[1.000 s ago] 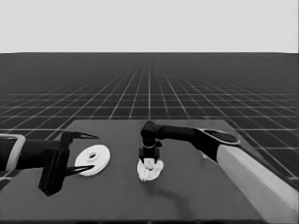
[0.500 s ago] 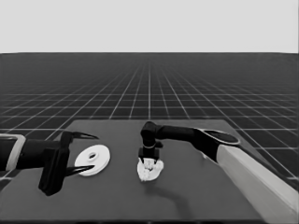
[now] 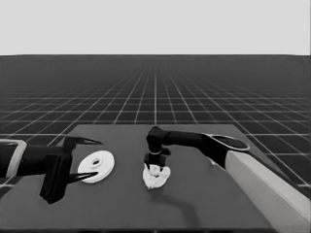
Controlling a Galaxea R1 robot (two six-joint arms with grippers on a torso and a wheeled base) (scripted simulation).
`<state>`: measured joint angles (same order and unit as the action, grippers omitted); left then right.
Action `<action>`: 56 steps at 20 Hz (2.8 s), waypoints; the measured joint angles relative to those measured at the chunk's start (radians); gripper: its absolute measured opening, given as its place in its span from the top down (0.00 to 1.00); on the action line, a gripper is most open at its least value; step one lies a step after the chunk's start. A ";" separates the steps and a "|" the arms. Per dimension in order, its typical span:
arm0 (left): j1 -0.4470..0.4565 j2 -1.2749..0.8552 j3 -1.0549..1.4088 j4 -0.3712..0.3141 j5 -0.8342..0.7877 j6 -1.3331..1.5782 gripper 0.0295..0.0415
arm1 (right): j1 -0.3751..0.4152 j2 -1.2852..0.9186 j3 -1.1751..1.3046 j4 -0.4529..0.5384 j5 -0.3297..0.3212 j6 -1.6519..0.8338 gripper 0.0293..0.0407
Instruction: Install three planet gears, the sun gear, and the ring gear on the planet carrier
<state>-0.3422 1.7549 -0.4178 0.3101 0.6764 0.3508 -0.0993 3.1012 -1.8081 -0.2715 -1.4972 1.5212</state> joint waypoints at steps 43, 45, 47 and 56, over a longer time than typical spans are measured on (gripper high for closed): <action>0.000 0.000 0.000 0.000 0.000 0.000 0.25 | -0.006 -0.002 -0.001 0.000 0.000 0.450 0.86; 0.000 0.000 0.000 0.000 0.000 0.000 0.25 | -0.006 -0.002 -0.001 0.000 0.000 0.471 0.86; 0.000 0.000 0.000 0.000 0.000 0.000 0.25 | -0.006 -0.002 -0.001 0.000 0.000 0.492 0.86; 0.000 0.000 0.000 0.000 0.000 0.000 0.25 | -0.006 -0.002 -0.001 0.000 0.000 0.586 0.86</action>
<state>-0.3422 1.7549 -0.4178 0.3101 0.6764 0.3508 -0.1052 3.0994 -1.8095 -0.2718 -1.4971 2.1076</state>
